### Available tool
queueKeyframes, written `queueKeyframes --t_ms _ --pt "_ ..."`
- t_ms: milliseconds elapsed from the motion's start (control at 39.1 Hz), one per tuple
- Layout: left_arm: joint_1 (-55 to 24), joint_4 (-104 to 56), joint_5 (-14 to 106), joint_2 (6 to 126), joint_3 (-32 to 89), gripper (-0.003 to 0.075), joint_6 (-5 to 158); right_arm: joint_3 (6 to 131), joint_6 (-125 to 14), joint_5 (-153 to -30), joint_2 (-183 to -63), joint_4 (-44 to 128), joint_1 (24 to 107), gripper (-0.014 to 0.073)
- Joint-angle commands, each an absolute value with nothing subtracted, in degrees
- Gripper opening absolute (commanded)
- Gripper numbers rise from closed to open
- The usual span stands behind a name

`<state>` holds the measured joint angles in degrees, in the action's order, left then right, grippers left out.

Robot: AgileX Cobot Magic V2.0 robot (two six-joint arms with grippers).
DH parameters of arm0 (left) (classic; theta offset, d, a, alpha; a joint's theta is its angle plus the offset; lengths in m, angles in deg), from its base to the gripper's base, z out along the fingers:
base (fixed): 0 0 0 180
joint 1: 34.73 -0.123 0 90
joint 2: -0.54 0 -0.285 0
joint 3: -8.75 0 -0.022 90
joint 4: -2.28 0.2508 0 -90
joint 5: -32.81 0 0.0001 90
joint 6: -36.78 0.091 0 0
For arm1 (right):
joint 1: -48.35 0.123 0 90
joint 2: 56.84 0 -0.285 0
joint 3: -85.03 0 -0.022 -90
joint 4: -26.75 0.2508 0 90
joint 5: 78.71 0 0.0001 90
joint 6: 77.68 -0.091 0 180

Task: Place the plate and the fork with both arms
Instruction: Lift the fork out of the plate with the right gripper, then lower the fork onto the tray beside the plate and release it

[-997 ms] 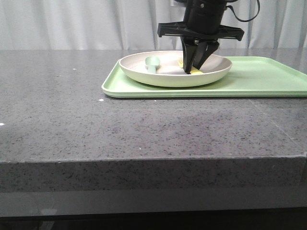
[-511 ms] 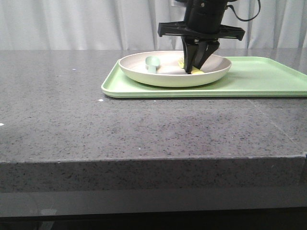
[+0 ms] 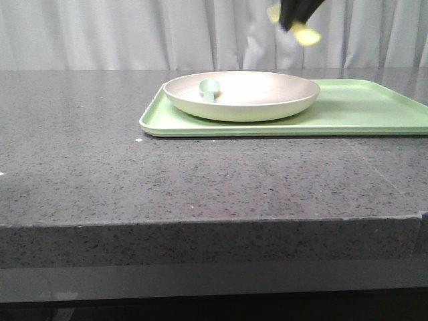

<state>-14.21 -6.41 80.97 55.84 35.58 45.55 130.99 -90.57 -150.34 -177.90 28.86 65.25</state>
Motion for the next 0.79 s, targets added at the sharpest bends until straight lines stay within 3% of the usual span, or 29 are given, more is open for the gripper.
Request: queueKeyframes --t_ms 0,281,767 --pt "-14.29 -6.81 78.03 55.68 34.08 0.0412 45.65 131.95 -89.12 -155.24 -171.89 27.89 63.11 0.0005" --pt "-14.29 -6.81 78.28 55.68 34.08 0.0412 45.65 124.15 -88.3 -153.03 -169.75 27.76 57.0 0.0005" --pt "-14.29 -6.81 78.28 55.68 34.08 0.0412 45.65 108.23 -85.14 -138.19 -170.83 35.57 50.36 0.0006"
